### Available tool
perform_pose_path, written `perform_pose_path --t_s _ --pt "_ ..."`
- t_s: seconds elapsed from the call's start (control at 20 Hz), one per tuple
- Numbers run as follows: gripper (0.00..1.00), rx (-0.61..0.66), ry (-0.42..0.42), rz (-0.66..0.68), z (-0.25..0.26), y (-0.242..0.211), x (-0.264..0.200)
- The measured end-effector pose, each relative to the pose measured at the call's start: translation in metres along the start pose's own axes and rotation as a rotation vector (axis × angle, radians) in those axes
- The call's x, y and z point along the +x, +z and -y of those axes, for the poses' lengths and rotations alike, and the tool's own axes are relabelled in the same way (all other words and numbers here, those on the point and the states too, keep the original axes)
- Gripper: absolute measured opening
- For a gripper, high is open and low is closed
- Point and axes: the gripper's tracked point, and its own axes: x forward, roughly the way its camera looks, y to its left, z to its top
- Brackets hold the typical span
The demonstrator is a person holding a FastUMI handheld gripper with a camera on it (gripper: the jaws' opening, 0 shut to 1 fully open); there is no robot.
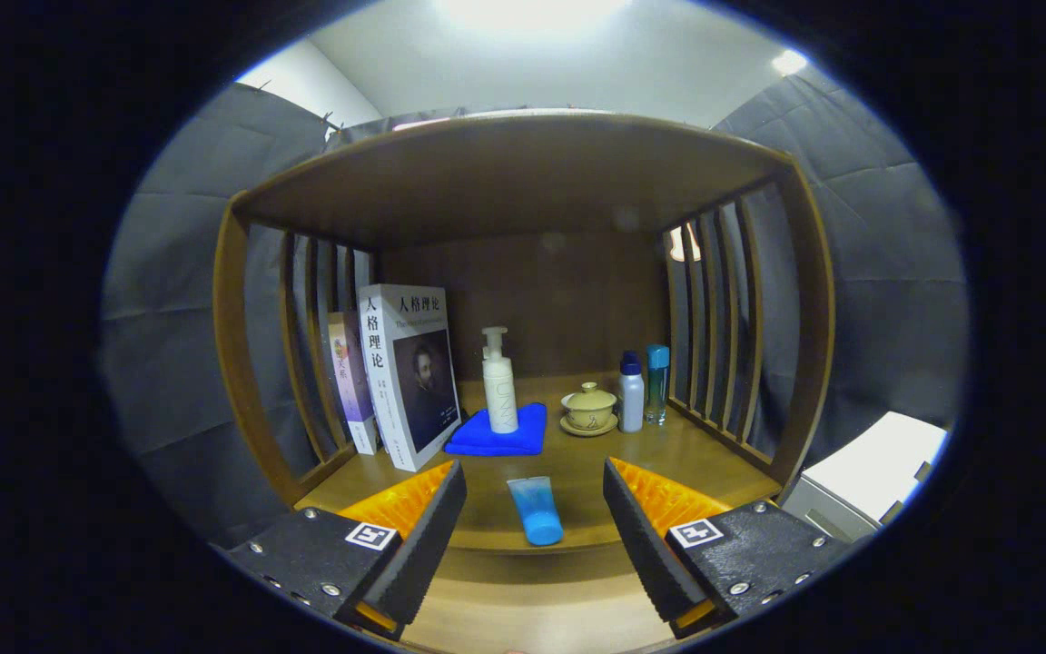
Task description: Pull open the drawer, take out the items inside it, and place them on the countertop above the cabinet.
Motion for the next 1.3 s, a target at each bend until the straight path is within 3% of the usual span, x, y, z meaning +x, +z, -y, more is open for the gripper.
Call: perform_pose_path --t_s 0.25,0.6,1.05,1.3 --pt "0.93 -0.060 0.000 0.071 -0.008 -0.003 -0.050" --pt "0.94 -0.122 -0.009 0.059 -0.013 -0.045 -0.104" --pt "0.94 -0.058 -0.009 -0.011 -0.009 -0.111 -0.139" --pt "0.94 -0.085 0.019 -0.056 -0.011 -0.140 -0.144"
